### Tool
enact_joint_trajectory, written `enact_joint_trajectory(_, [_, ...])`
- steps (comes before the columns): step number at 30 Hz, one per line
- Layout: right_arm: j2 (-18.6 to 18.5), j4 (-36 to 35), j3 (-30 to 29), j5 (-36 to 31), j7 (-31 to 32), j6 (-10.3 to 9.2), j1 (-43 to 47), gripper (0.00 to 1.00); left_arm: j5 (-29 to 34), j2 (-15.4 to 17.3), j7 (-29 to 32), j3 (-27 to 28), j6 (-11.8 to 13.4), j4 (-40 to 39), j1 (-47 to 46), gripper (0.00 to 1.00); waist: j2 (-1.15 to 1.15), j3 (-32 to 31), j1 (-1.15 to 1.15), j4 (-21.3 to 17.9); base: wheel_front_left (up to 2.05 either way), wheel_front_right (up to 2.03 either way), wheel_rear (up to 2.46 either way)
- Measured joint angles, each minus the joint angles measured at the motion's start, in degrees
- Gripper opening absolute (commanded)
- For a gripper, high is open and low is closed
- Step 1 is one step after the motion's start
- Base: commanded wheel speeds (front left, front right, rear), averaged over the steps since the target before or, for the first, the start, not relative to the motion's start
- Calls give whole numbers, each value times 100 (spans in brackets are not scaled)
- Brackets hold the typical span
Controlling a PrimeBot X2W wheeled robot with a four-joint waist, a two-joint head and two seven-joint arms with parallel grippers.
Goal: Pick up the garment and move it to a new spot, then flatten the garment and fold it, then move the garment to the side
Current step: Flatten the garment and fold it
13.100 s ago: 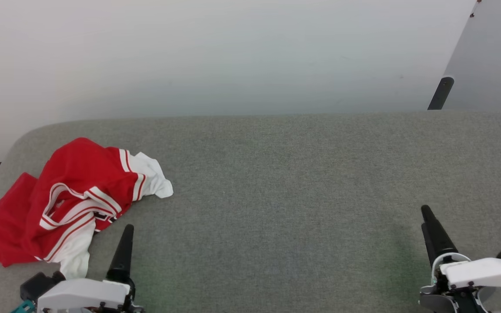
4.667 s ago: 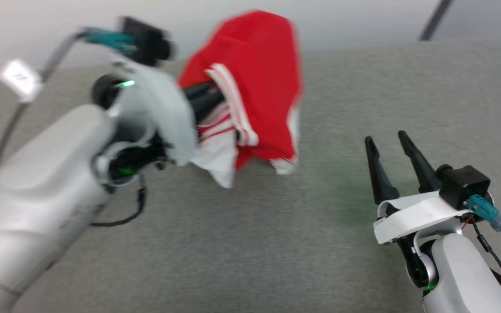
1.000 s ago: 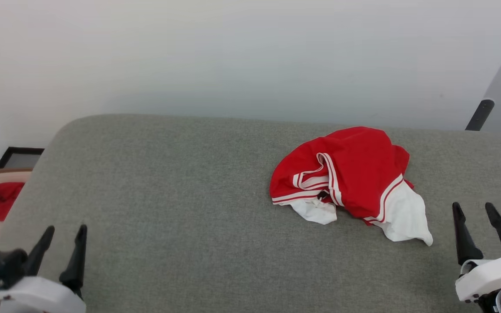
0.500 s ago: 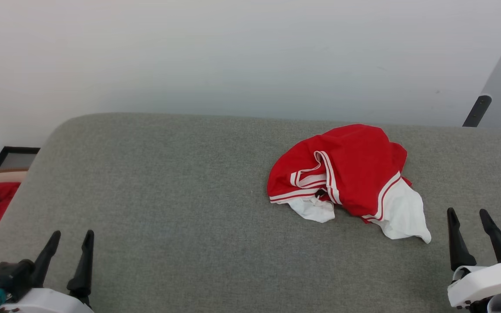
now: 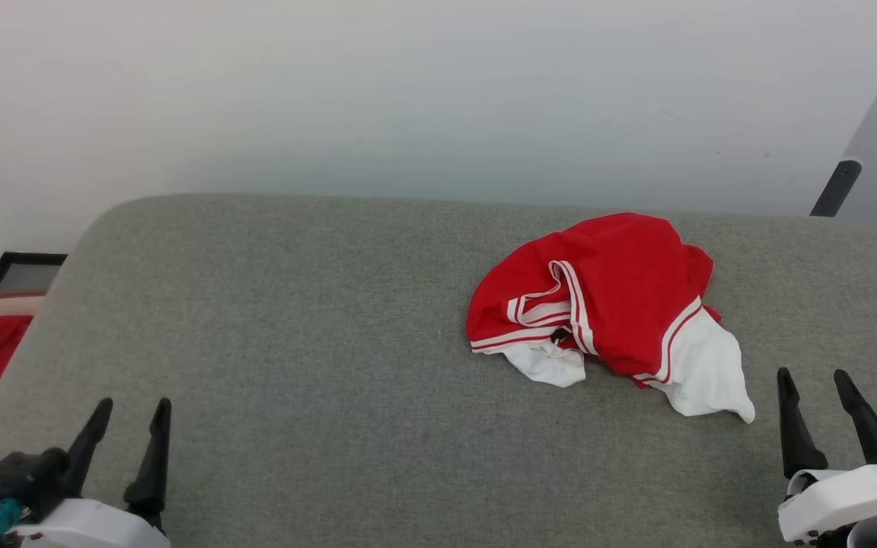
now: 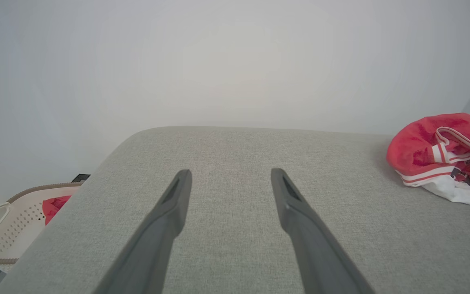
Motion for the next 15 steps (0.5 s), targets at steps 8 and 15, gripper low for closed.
enact_joint_trajectory(8, [-177,18,270,15,417,0,-208,100,45,-94,0,87,-33,-19,-27,100,0,73,0,25,0,0,0])
enact_joint_trajectory(15, [-1181,235,1432,330,2525,0,-1061,100,49,-271,0,245,-58,-71,-40,100,0,311,0,72,0,0,0])
